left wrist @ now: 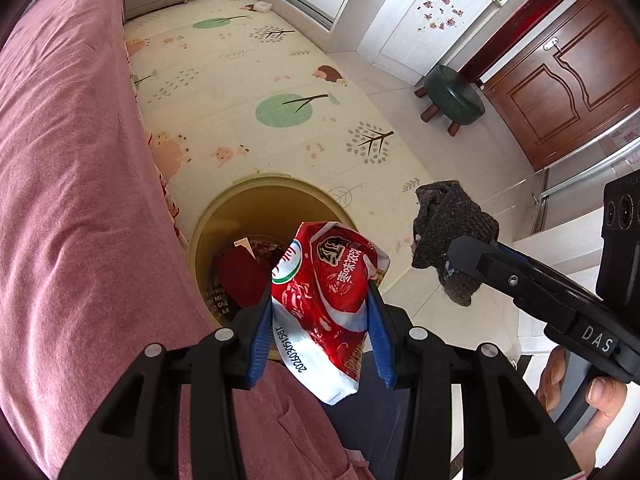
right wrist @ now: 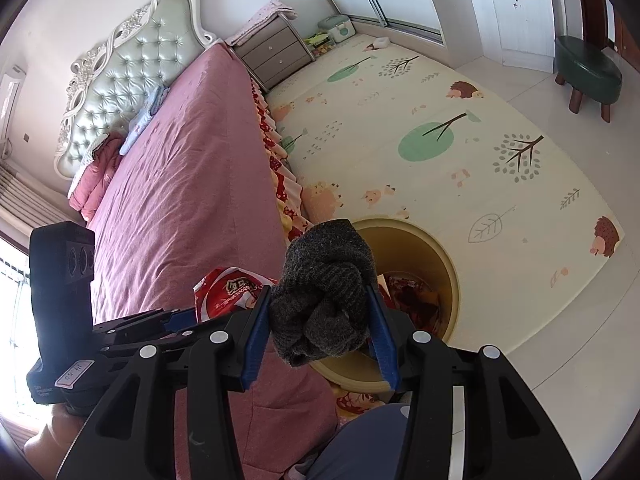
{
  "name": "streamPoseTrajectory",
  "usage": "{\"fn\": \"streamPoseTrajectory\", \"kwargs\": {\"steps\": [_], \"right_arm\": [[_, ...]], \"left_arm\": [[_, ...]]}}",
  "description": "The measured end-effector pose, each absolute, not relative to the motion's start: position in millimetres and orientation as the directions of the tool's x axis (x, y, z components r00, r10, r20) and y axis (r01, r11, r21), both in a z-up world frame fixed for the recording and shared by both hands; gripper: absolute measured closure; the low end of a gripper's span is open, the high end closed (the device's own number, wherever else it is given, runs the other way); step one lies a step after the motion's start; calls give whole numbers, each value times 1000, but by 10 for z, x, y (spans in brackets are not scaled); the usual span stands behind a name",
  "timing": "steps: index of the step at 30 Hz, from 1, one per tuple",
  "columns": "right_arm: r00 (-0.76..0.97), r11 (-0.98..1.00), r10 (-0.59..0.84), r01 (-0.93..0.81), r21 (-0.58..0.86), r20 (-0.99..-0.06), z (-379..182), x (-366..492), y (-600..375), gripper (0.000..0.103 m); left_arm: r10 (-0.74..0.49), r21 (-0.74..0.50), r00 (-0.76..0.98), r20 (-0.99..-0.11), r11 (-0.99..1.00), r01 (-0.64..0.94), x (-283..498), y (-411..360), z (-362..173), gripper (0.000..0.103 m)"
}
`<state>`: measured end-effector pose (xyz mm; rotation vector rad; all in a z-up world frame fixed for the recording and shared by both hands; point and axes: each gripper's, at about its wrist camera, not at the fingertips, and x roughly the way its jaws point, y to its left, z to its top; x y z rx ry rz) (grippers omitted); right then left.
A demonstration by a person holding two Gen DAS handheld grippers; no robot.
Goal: Collect trash
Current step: 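Carry the packet and sock to the wastebasket and release both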
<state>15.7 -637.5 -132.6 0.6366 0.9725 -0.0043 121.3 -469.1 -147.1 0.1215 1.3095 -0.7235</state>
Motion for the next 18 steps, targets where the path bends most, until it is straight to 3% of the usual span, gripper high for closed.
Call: {"fn": "streamPoseTrajectory", "kwargs": {"steps": [3, 4, 5, 6, 18], "right_arm": [[574, 817, 275, 283, 502, -772, -1344, 198, -6405, 51], [568, 815, 280, 286, 504, -774, -1359, 209, -6410, 44], [566, 811, 284, 288, 508, -774, -1366, 206, -6406, 43], [567, 810, 284, 290, 510, -773, -1375, 202, -6407, 43], [568, 807, 263, 313, 500, -780, -1355, 163, -6477, 43]], "left_arm": [[-412, -312, 71, -908, 781, 541, 1245, -4726, -1501, 57], [-408, -308, 74, -910, 785, 538, 1260, -4738, -1510, 47], [-398, -299, 78, -914, 791, 534, 1277, -4745, -1521, 36], [-385, -282, 93, -918, 801, 528, 1292, -4746, -1528, 16], [-362, -252, 109, -926, 806, 535, 1257, -4707, -1527, 15]]}}
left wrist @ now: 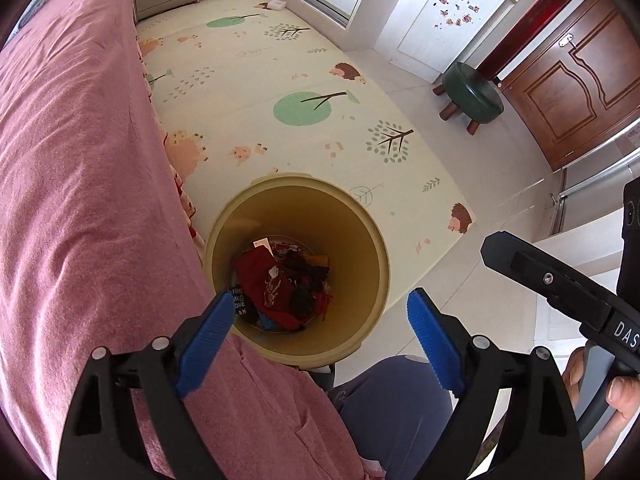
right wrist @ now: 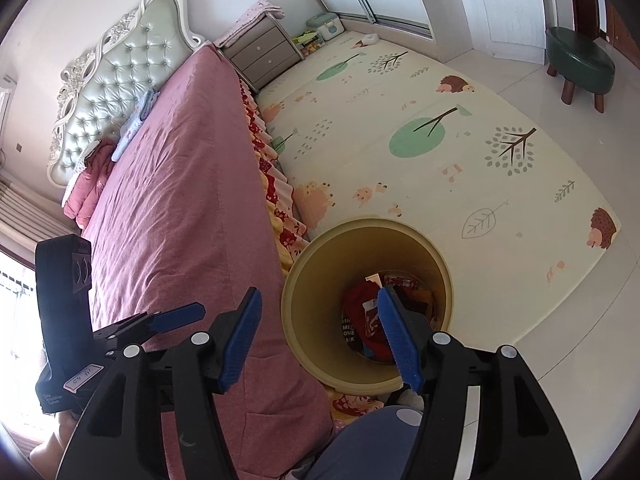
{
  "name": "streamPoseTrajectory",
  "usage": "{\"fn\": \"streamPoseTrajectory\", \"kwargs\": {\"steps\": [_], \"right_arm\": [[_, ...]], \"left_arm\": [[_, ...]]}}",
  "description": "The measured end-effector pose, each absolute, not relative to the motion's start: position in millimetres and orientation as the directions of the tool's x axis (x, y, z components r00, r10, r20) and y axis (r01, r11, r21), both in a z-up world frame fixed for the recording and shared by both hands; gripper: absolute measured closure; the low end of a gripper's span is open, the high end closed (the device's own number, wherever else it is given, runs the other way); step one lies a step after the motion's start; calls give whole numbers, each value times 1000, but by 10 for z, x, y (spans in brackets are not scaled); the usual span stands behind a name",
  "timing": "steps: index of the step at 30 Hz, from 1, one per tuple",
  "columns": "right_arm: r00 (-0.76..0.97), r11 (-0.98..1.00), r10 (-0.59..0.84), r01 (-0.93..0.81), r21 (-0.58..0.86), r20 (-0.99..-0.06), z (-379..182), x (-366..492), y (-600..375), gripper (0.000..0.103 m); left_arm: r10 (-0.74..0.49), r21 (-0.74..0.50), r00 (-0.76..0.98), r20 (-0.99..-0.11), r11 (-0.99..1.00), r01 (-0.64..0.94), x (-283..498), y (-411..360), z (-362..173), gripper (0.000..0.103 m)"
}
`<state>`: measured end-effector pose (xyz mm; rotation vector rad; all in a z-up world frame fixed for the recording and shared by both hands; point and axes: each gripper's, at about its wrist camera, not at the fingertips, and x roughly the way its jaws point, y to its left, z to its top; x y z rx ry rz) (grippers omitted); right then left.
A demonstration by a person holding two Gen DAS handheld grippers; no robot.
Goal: Collect trash
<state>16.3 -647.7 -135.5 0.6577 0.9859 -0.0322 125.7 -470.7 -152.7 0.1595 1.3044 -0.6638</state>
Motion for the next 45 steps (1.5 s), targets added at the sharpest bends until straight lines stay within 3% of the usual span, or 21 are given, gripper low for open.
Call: {"fn": "streamPoseTrajectory", "kwargs": {"steps": [27, 36, 45], "right_arm": [[559, 879, 287, 169, 446, -778, -821, 178, -5625, 43], [541, 893, 338, 72, 443, -770, -676, 257, -5022, 43], [515, 870, 438, -36, 492, -737, -606, 344, -4170, 43]], "left_arm": [[-434, -284, 218, -874, 821, 496, 924, -3924, -1000, 15], [-431, -298, 276, -859, 860, 415, 786, -3246, -909, 15], [-332, -214, 420, -845, 929, 303, 578, -2275, -720, 14]]}}
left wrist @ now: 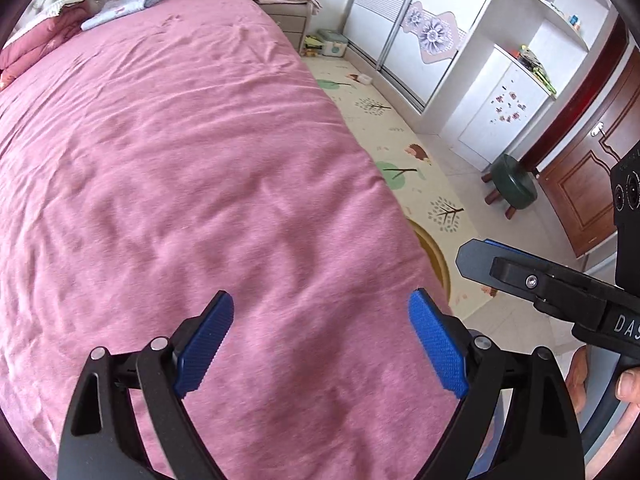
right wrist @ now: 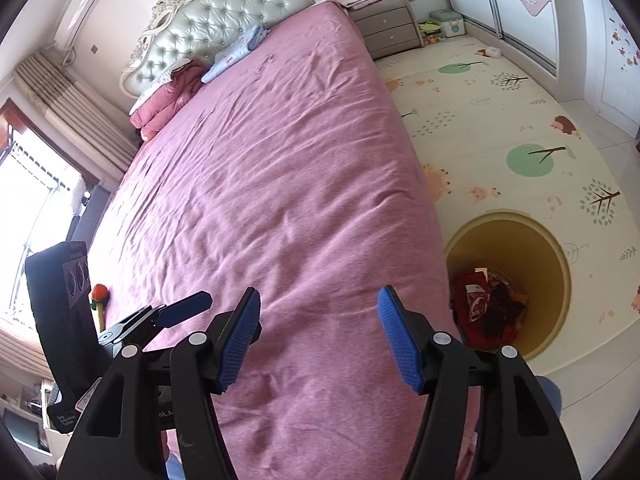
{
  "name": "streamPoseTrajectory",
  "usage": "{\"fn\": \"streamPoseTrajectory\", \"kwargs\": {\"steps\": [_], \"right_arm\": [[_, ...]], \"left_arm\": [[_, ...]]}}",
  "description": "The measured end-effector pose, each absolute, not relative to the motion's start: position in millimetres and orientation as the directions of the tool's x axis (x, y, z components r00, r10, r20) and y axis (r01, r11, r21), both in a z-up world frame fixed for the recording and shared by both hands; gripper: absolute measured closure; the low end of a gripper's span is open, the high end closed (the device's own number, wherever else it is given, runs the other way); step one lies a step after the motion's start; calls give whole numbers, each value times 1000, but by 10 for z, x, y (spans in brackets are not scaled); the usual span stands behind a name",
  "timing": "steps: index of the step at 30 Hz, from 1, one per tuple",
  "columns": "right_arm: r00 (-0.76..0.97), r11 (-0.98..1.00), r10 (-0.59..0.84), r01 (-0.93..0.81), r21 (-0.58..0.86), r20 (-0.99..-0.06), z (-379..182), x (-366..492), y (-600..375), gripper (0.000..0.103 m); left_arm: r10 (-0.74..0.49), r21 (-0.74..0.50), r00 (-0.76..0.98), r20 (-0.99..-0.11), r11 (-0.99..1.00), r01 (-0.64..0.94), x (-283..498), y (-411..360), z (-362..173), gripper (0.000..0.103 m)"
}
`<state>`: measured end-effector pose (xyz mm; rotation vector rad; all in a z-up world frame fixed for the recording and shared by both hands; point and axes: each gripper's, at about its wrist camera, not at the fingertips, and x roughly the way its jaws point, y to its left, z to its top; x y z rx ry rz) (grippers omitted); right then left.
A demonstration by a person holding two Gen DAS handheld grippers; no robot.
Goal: Collect trash
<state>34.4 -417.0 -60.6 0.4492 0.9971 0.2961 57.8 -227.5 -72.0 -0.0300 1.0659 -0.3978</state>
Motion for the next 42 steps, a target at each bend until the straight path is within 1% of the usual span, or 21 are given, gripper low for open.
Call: {"fn": "streamPoseTrajectory", "kwargs": {"steps": [4, 11, 15, 21, 23, 24, 25, 26, 30, 32, 35, 37, 42], "right_arm": [[507, 866, 469, -102, 490, -723, -509, 362, -3804, 43], [497, 866, 493, -200, 458, -714, -328, 412, -3344, 43], [500, 866, 497, -242, 437, -709, -227, 428, -3146, 41], [516, 874, 486, -279, 398, -705, -79, 457, -2934, 40], [530, 878, 479, -290, 381, -700, -26, 452, -2888, 36], [539, 880, 475, -295, 372, -696, 9, 450, -2864, 36], [547, 882, 472, -298, 365, -691, 44, 446, -2842, 33], [558, 883, 469, -301, 360, -685, 83, 438, -2831, 28], [598, 889, 458, -315, 332, -658, 235, 404, -2769, 22], [626, 896, 443, -320, 307, -642, 315, 374, -2750, 16], [664, 906, 423, -320, 276, -616, 409, 343, -2731, 9], [683, 912, 411, -317, 262, -604, 448, 329, -2726, 9], [697, 914, 406, -325, 244, -591, 465, 317, -2709, 9]], "left_arm": [[-282, -179, 465, -839, 950, 255, 498, -1893, -625, 14], [-235, -173, 507, -829, 971, 167, 391, -1309, -526, 13], [-212, -171, 532, -820, 977, 125, 375, -1086, -443, 13], [-150, -133, 593, -791, 988, 73, 345, -850, -233, 9], [-121, -108, 620, -776, 992, 59, 323, -790, -150, 4], [-103, -93, 633, -767, 994, 49, 312, -759, -111, 4], [-87, -81, 642, -761, 996, 39, 306, -735, -76, 4], [-74, -71, 649, -757, 997, 30, 302, -703, -47, 4], [-9, -36, 665, -747, 999, -27, 282, -568, 47, 4], [19, -15, 670, -742, 999, -45, 271, -524, 86, 4], [67, 20, 682, -728, 997, -77, 256, -475, 148, 4], [73, 23, 692, -719, 996, -81, 252, -450, 187, 4], [42, -17, 703, -710, 997, -77, 250, -421, 243, 4]]}}
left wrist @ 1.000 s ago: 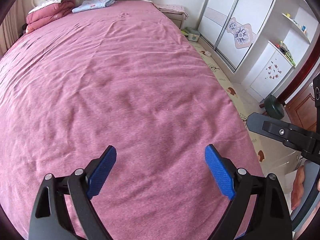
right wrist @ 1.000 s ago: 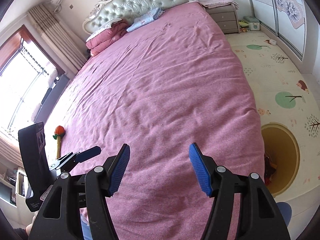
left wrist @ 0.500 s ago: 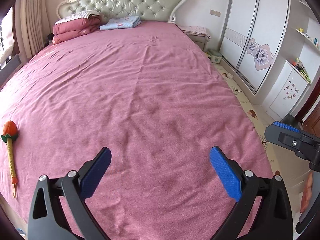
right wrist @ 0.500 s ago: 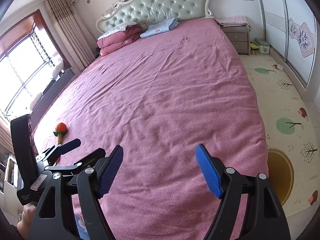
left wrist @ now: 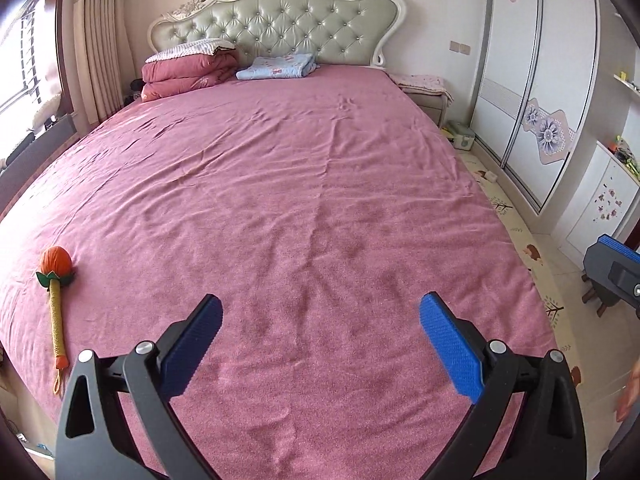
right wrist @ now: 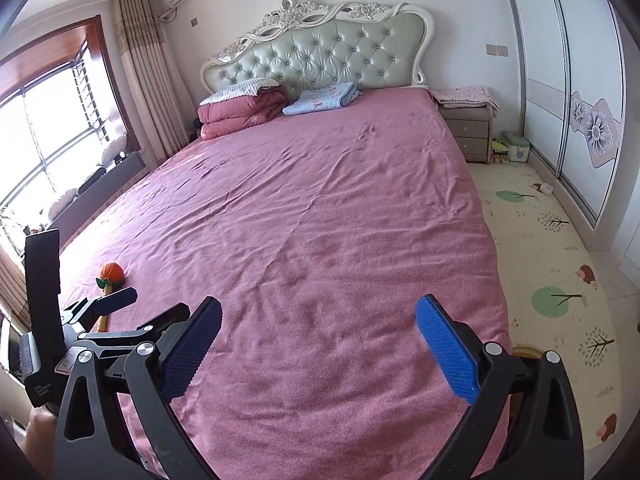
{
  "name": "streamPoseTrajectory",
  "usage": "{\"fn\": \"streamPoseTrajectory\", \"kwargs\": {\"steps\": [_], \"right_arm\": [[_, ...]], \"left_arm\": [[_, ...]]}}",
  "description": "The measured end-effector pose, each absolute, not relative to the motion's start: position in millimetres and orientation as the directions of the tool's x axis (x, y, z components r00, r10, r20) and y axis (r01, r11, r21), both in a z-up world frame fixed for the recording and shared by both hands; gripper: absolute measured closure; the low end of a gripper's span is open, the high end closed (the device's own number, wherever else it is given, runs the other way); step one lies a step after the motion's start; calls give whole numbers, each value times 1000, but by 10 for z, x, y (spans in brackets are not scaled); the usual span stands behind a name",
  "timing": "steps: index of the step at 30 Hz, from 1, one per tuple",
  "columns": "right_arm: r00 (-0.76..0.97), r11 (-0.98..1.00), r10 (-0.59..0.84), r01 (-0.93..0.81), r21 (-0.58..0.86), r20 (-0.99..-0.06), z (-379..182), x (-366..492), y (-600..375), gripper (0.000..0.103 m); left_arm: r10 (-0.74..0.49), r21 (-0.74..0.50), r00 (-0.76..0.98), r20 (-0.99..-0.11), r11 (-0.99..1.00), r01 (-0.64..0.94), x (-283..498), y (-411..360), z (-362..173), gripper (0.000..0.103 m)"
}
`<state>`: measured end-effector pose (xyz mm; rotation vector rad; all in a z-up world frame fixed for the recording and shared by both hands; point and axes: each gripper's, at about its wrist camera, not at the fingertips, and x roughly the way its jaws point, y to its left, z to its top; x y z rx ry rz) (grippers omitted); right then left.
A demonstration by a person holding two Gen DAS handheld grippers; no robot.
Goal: Collect trash
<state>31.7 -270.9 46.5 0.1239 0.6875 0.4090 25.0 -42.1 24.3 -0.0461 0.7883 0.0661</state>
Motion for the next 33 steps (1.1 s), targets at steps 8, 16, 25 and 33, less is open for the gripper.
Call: {"fn": "streamPoseTrajectory", "kwargs": {"steps": [8, 16, 25, 33], "right_arm": [[702, 912, 410, -336, 237, -583, 491, 308, -2705, 9], [699, 905, 422, -357, 229, -577, 536, 308, -2685, 9], [697, 901, 430, -373, 222, -574, 534, 292, -2659, 9], [697, 900, 433, -375, 224, -572, 548, 304, -2669, 9]], "left_arm": [[21, -49, 722, -692, 996, -75, 241, -428, 338, 4], [20, -60, 734, -679, 995, -82, 227, -411, 447, 4], [14, -71, 742, -670, 994, -82, 233, -409, 519, 4], [-3, -90, 748, -664, 993, -75, 278, -399, 595, 4]]}}
